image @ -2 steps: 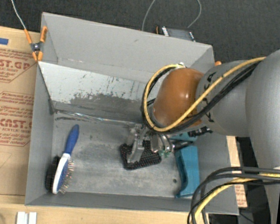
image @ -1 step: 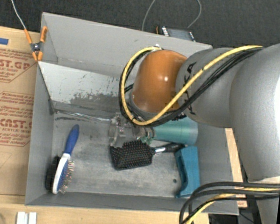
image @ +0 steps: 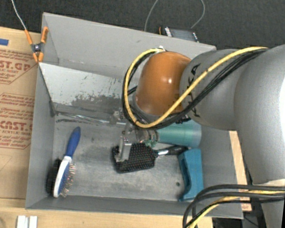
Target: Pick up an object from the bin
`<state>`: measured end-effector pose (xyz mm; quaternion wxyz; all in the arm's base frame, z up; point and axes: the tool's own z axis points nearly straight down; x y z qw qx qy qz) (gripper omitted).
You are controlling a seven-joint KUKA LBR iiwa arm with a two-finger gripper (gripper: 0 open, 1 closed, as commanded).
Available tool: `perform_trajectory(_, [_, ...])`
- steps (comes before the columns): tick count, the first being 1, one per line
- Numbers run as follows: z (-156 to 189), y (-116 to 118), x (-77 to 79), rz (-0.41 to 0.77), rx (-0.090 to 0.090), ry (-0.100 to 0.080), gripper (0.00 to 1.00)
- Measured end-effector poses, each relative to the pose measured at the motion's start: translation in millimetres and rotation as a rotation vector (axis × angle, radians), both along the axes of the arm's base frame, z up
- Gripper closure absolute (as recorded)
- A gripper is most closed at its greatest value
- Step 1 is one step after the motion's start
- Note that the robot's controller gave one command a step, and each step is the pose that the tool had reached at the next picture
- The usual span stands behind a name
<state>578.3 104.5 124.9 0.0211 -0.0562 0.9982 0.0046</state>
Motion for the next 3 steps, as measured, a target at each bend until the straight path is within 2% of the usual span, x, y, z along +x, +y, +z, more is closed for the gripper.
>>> perform_trajectory(1, [29,-52,12.8,0.134,-0.007,-0.007,0.0])
perform_trajectory(2, [-22,-39,-15.1,0.053,-0.002,-0.003,0.0])
perform_trajectory(3, [-56,-81,-28.7,0.016,0.003,0.0,0.0])
